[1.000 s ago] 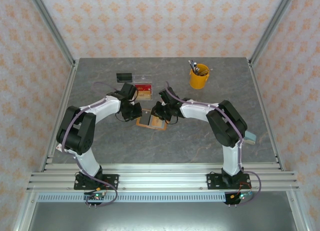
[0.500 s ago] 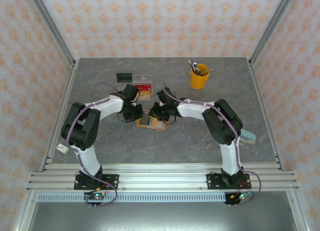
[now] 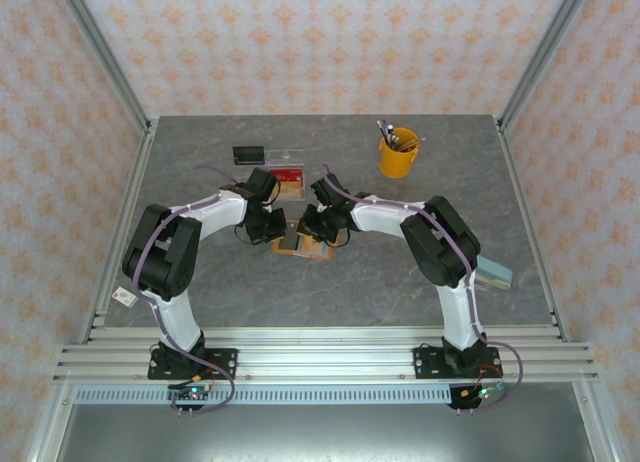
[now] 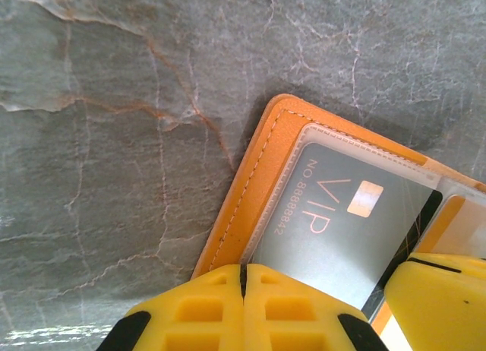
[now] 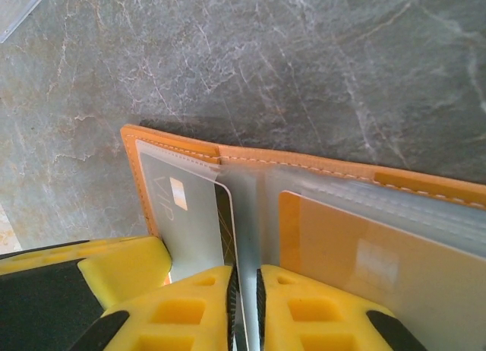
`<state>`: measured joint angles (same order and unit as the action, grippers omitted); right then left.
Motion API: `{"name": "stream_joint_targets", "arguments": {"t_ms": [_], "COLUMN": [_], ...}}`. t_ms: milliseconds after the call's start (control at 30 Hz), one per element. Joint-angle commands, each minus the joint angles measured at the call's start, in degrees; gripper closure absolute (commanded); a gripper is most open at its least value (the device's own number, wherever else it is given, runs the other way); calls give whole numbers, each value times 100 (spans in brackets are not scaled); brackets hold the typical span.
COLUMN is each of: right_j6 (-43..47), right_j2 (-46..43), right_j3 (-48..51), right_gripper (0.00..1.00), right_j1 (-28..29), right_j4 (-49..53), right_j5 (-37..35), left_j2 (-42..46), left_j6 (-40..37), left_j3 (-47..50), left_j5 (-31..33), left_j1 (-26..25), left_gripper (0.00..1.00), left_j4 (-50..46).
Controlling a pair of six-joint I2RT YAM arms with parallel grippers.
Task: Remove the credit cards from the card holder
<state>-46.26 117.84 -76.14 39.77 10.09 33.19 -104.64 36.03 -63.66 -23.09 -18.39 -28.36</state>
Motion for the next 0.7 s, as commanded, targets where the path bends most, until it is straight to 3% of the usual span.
{"name": "stream_joint_targets", "arguments": {"t_ms": [0, 300, 667], "right_j6": [91, 153, 181], "right_j2": [206, 276, -36], "right_j3": [-110, -175, 116], "right_gripper": [82, 83, 95], "right_j1": [40, 57, 59], "right_j4": [167, -10, -173], "right_j5": [129, 463, 258], "left_j2": [-242, -250, -107], "left_j6": [36, 28, 0], "left_j3": [195, 257, 313], "left_j5": [326, 279, 351], "left_j1": [-58, -59, -59], "left_gripper": [96, 97, 92], "left_j4": [-25, 5, 15]}}
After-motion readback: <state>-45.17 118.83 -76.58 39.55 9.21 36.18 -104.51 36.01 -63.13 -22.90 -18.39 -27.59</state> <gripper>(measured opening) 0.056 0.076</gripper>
